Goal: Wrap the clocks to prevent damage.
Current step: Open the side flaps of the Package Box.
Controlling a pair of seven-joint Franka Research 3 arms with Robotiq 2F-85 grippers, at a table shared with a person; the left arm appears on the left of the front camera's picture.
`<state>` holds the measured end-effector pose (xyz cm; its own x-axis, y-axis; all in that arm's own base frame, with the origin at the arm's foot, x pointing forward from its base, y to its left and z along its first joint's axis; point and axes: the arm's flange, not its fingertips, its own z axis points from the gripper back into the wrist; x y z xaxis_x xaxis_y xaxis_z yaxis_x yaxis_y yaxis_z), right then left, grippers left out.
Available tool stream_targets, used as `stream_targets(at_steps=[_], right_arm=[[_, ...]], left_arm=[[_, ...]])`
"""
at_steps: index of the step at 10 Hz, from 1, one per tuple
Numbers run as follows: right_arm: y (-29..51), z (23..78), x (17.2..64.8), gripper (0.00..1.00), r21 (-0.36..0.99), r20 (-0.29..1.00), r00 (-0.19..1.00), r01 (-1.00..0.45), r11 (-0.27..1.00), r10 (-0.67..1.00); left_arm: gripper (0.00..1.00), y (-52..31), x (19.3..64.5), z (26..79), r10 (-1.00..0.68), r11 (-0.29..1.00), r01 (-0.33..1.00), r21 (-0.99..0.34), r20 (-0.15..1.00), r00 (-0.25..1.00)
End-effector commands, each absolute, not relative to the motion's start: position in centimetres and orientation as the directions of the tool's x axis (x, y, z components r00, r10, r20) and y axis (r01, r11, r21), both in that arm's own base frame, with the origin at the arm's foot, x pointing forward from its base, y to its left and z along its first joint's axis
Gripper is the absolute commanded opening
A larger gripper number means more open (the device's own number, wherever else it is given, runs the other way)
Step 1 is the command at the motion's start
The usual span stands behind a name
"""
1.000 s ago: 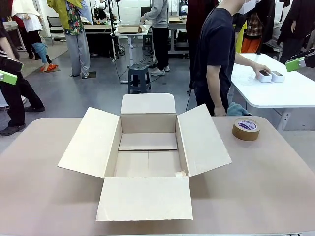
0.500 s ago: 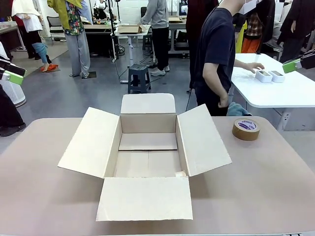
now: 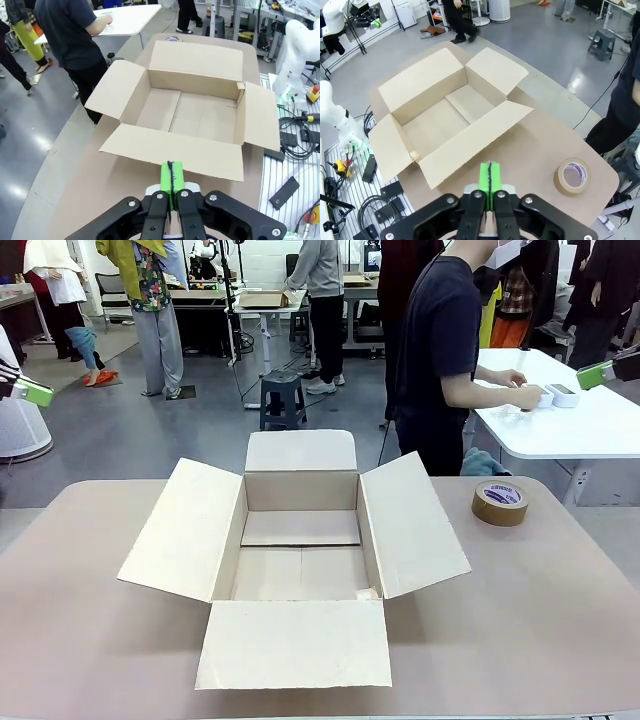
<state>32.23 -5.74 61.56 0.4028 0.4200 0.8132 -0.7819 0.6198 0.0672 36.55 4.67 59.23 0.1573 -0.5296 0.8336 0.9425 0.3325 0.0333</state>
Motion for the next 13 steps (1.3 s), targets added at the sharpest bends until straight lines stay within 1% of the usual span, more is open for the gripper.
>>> stream_targets(at_steps=[1, 4, 5, 6, 8, 9, 10, 11, 12, 13], right_arm=[[-5.9, 61.6, 32.4, 0.0, 0.042, 0.806, 0.379, -0.803, 0.594, 0.455], [-6.1, 61.2, 32.5, 0.0, 0.032, 0.796, 0.379, -0.805, 0.593, 0.472], [-6.3, 61.3, 32.8, 0.0, 0.106, 0.826, 0.445, -0.725, 0.681, 0.345], [-5.9, 61.2, 32.2, 0.0, 0.048, 0.806, 0.387, -0.797, 0.602, 0.448], [-5.9, 61.2, 32.2, 0.0, 0.048, 0.806, 0.387, -0.797, 0.602, 0.448], [-6.3, 61.2, 32.2, 0.01, 0.06, 0.81, 0.402, -0.781, 0.622, 0.427], [-4.8, 63.8, 32.5, 0.01, -0.003, 0.809, 0.378, -0.763, 0.646, 0.45], [-1.3, 66.3, 33.2, 0.01, -0.001, 0.755, 0.443, -0.736, 0.676, 0.484], [2.8, 67.2, 34.3, 0.01, 0.025, 0.673, 0.534, -0.708, 0.706, 0.512], [6.3, 67.5, 35.4, 0.01, 0.043, 0.628, 0.593, -0.673, 0.738, 0.504]], left_arm=[[0.0, 4.9, 36.7, 59.6, -0.506, 0.343, 0.939, 0.01, 0.845, 0.175], [0.0, 4.9, 36.8, 59.4, -0.499, 0.368, 0.93, -0.008, 0.842, 0.205], [0.0, 4.7, 36.9, 59.6, -0.508, 0.414, 0.91, -0.01, 0.828, 0.24], [0.0, 5.2, 36.7, 59.2, -0.521, 0.35, 0.937, 0.02, 0.835, 0.177], [0.0, 5.2, 36.7, 59.2, -0.521, 0.35, 0.937, 0.02, 0.835, 0.177], [0.0, 5.2, 36.7, 59.3, -0.519, 0.366, 0.931, 0.01, 0.832, 0.195], [0.0, 3.3, 38.2, 60.7, -0.633, 0.383, 0.924, 0.004, 0.729, 0.26], [0.0, 0.4, 39.4, 62.6, -0.708, 0.362, 0.931, 0.044, 0.663, 0.244], [0.0, -3.5, 40.9, 64.5, -0.731, 0.362, 0.932, 0.011, 0.624, 0.276], [0.0, -6.1, 41.8, 65.0, -0.751, 0.38, 0.925, -0.025, 0.575, 0.324]])
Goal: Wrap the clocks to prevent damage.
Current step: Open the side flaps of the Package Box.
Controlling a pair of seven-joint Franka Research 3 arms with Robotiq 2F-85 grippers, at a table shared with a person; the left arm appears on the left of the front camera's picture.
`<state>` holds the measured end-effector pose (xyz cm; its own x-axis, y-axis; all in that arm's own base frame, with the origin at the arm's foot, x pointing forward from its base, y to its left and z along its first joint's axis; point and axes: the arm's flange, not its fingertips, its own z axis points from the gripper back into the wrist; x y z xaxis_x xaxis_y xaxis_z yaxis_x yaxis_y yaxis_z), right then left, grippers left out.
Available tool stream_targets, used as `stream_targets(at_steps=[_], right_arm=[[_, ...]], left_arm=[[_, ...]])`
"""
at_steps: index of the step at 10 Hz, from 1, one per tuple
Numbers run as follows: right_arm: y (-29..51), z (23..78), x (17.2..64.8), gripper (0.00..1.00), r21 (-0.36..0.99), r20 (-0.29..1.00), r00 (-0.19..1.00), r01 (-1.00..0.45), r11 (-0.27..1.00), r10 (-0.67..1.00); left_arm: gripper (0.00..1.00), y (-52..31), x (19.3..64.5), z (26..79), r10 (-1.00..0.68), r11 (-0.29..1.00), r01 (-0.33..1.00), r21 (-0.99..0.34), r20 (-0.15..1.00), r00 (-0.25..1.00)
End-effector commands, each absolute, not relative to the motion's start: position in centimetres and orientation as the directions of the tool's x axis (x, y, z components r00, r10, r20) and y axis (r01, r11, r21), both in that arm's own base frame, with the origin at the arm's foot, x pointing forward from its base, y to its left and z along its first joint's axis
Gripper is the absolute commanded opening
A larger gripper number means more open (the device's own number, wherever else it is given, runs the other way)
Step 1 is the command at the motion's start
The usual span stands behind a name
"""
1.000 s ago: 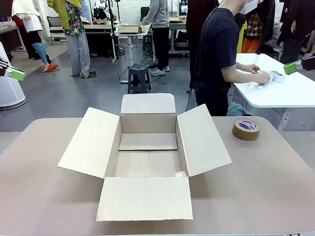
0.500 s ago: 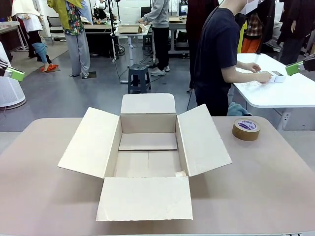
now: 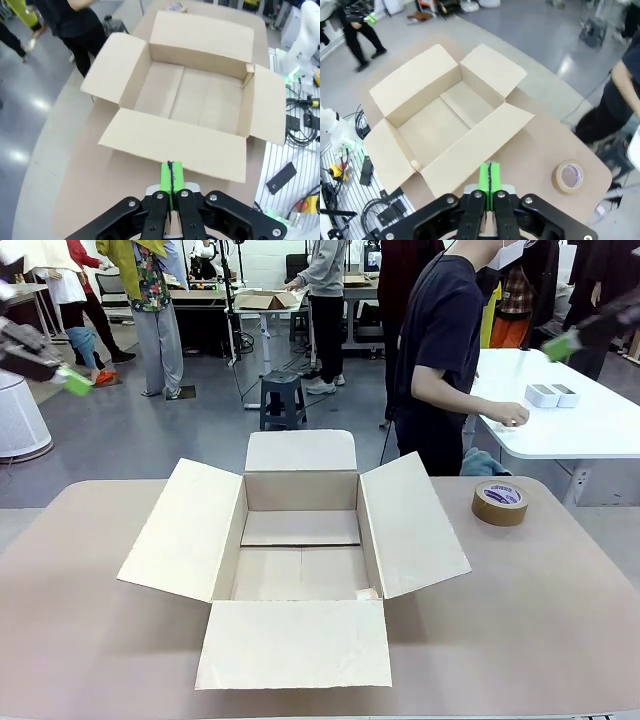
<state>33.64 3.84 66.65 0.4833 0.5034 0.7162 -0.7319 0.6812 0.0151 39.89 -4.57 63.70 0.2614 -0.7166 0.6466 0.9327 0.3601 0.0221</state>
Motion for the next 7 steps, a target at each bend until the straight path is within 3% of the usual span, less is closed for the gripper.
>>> stream_targets(at_steps=[1, 3, 7], right_arm=[[10.1, 67.3, 36.5, 0.01, 0.069, 0.589, 0.652, -0.628, 0.775, 0.477], [16.9, 64.9, 37.6, 0.01, 0.134, 0.404, 0.8, -0.531, 0.837, 0.443], [22.9, 58.3, 38.9, 0.01, 0.029, 0.195, 0.94, -0.29, 0.957, 0.279]], left_arm=[[0.0, -8.7, 42.6, 65.2, -0.764, 0.39, 0.916, -0.094, 0.522, 0.379], [0.0, -13.7, 44.0, 64.5, -0.729, 0.566, 0.808, -0.165, 0.356, 0.584], [0.0, -19.1, 44.2, 58.0, -0.538, 0.835, 0.548, -0.059, 0.13, 0.833]])
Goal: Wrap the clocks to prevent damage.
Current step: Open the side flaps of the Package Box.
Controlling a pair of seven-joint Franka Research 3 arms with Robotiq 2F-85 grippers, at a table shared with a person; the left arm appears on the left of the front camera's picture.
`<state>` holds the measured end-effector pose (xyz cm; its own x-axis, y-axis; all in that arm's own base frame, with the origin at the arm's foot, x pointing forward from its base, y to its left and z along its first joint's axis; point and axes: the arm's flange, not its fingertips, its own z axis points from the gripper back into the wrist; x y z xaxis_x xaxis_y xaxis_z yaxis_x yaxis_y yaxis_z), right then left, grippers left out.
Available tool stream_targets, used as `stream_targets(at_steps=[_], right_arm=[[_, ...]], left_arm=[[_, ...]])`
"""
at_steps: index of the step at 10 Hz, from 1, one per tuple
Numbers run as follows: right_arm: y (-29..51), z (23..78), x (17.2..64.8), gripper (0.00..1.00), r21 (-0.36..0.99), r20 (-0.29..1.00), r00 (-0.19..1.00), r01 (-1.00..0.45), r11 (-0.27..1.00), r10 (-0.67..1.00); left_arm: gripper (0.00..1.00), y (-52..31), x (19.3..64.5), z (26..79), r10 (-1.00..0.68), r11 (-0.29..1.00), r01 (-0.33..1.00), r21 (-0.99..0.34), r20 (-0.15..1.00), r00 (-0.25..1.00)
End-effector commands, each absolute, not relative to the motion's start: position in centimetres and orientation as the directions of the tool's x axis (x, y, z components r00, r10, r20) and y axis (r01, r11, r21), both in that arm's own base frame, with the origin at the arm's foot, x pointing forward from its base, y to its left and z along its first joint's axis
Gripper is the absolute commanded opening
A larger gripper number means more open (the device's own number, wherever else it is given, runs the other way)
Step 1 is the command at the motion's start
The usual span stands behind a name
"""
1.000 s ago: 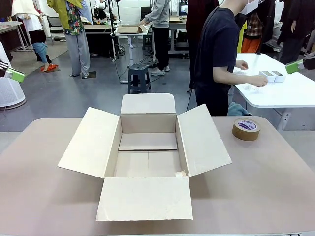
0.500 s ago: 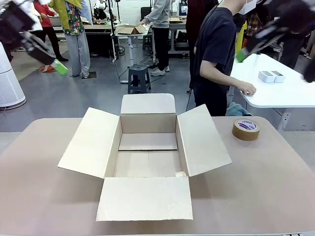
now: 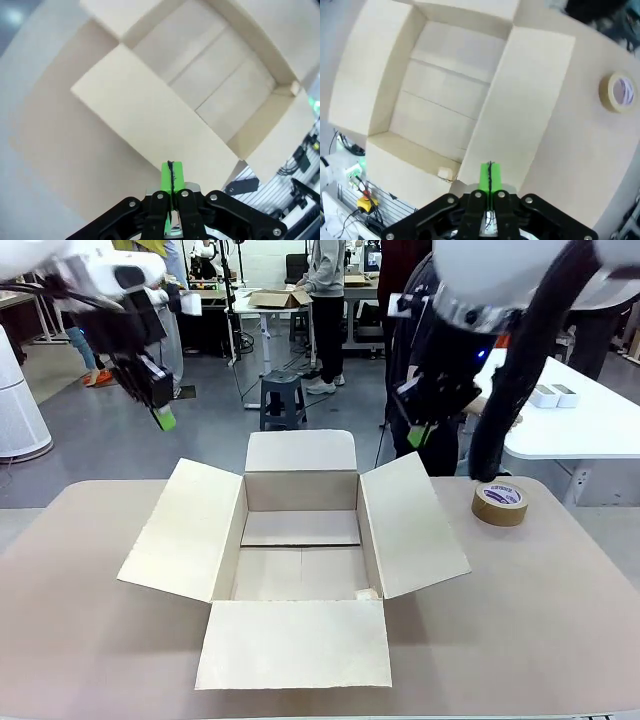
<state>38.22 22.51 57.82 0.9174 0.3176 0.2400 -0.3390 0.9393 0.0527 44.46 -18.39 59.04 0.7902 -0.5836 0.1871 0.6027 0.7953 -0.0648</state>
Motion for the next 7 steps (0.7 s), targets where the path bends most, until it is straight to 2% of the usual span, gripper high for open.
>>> stream_targets(at_steps=[1, 3, 4, 5, 7], right_arm=[[23.0, 56.8, 38.9, 0.01, 0.028, 0.165, 0.951, -0.269, 0.963, 0.261], [22.2, 54.8, 39.6, 0.01, 0.017, 0.141, 0.967, -0.216, 0.976, 0.212], [21.9, 54.5, 39.8, 0.01, 0.028, 0.181, 0.957, -0.236, 0.971, 0.228], [22.5, 55.0, 39.3, 0.01, 0.038, 0.157, 0.957, -0.253, 0.967, 0.244], [22.5, 55.0, 39.3, 0.01, 0.038, 0.157, 0.957, -0.253, 0.967, 0.244]], left_arm=[[0.0, -19.2, 43.9, 56.1, -0.503, 0.861, 0.508, -0.032, 0.098, 0.859], [0.0, -19.0, 43.2, 53.1, -0.444, 0.896, 0.445, 0.006, 0.08, 0.892], [0.0, -18.9, 42.8, 51.9, -0.447, 0.894, 0.449, -0.015, 0.061, 0.892], [0.0, -19.0, 43.7, 53.7, -0.475, 0.878, 0.477, -0.026, 0.069, 0.877], [0.0, -19.0, 43.7, 53.7, -0.475, 0.878, 0.477, -0.026, 0.069, 0.877]])
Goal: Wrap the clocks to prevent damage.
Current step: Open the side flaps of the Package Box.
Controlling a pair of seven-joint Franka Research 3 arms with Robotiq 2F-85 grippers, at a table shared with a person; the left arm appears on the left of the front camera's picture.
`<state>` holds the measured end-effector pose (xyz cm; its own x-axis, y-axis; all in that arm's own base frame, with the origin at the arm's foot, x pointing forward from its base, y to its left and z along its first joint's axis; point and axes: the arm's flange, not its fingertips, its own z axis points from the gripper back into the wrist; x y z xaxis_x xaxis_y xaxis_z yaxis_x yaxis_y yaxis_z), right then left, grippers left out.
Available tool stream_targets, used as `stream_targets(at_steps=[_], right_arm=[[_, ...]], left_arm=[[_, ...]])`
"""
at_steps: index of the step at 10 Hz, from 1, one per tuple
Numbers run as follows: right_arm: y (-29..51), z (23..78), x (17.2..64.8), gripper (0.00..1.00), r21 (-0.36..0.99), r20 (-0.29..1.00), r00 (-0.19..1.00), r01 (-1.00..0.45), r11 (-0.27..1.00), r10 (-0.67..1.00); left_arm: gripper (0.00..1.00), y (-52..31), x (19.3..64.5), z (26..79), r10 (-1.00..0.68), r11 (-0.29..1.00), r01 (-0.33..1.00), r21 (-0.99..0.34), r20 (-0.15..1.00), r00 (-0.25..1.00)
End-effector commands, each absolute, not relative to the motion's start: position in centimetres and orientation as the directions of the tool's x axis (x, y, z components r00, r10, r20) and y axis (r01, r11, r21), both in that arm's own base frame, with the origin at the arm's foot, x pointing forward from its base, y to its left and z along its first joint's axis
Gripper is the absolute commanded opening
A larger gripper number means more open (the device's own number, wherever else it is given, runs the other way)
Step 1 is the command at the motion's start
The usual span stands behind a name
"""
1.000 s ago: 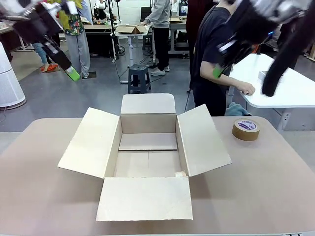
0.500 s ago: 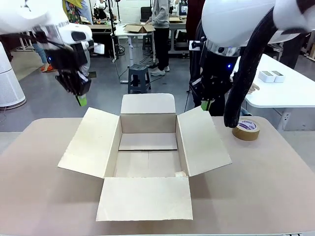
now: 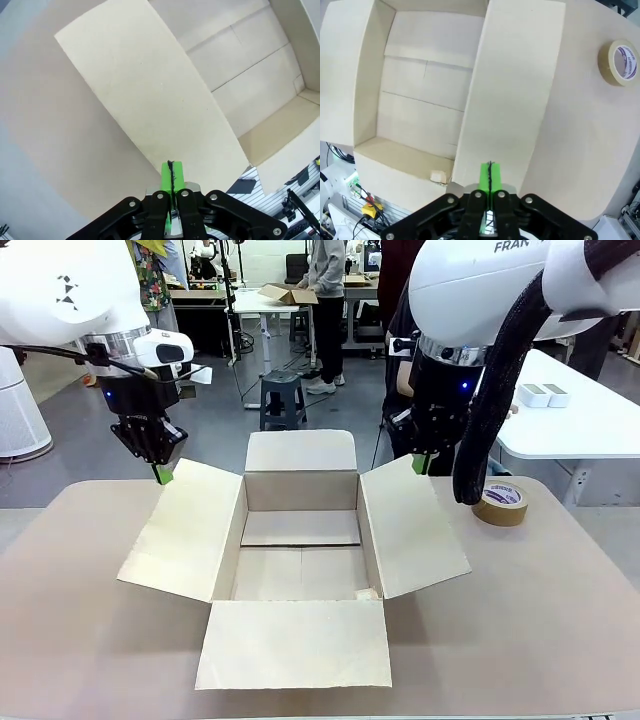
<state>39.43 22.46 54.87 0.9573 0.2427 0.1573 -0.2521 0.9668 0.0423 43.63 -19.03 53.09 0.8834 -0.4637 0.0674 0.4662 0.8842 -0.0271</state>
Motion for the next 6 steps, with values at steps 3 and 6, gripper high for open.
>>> stream_targets(at_steps=[3, 6], right_arm=[[22.6, 54.9, 39.4, 0.01, 0.042, 0.158, 0.957, -0.255, 0.966, 0.245], [22.5, 50.0, 41.3, 0.01, 0.111, 0.061, 0.991, -0.123, 0.986, 0.117]], left_arm=[[0.0, -19.1, 43.7, 53.5, -0.464, 0.884, 0.467, -0.026, 0.075, 0.882], [0.0, -20.1, 45.3, 49.3, -0.256, 0.966, 0.26, -0.011, 0.139, 0.957]])
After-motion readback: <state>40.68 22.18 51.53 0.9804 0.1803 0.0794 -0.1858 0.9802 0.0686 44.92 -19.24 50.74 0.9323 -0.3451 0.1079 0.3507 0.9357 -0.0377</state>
